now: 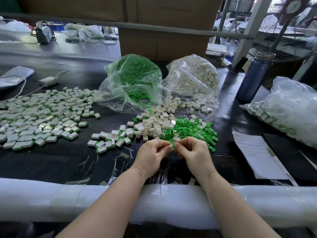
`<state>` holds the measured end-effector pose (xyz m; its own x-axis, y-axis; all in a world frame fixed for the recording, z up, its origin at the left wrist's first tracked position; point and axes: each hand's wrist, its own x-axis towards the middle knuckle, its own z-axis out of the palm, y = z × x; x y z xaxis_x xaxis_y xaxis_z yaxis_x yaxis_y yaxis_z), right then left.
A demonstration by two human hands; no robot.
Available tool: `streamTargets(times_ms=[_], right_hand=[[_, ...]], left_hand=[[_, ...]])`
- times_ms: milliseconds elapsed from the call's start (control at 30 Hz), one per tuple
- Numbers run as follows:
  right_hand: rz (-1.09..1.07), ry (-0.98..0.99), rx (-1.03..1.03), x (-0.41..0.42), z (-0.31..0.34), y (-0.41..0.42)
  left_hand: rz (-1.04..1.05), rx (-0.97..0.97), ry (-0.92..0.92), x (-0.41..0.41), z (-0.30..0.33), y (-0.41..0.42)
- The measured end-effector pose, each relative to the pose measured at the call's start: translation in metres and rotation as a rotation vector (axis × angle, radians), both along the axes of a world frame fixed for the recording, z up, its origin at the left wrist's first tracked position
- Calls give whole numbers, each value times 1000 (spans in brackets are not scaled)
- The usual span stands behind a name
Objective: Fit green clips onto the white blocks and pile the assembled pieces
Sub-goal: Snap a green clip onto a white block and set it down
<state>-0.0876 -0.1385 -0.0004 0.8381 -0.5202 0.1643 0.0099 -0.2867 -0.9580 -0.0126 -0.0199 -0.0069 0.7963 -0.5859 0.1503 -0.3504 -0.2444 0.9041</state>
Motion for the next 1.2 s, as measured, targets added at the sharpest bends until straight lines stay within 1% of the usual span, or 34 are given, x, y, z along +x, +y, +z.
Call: streamTargets(times_ms=[67,167,233,333,433,500,700,800,900,1033,1200], right_hand=[[26,29,19,0,0,1],[41,92,-75,2,-3,1],[41,91,-82,2,-3,1],[51,29,24,1,-2,1],[68,-32,106,0,0,0],[81,-46,107,-1,1,0],[136,-38,119,-2,1,-1],[107,-55,147,-1,0,-1],[153,3,104,1,0,1],[254,58,26,0,0,0],[298,38,107,-1,1,-2]], left_hand=[[-17,31,-8,-1,0,0],[-35,107,-78,-1,-2,0],[-29,115,-92,-2,-2,1],[-8,70,-55,-3,0,0],[-8,2,38,-3,2,0],[-17,-23,73,-4,3,0],[-12,-18,77,-6,6,1],[-21,-43,102,-4,6,1],[-42,-74,77,-3,5,2],[-80,-141,118,-4,7,2],[-118,-112,73,-5,7,2]])
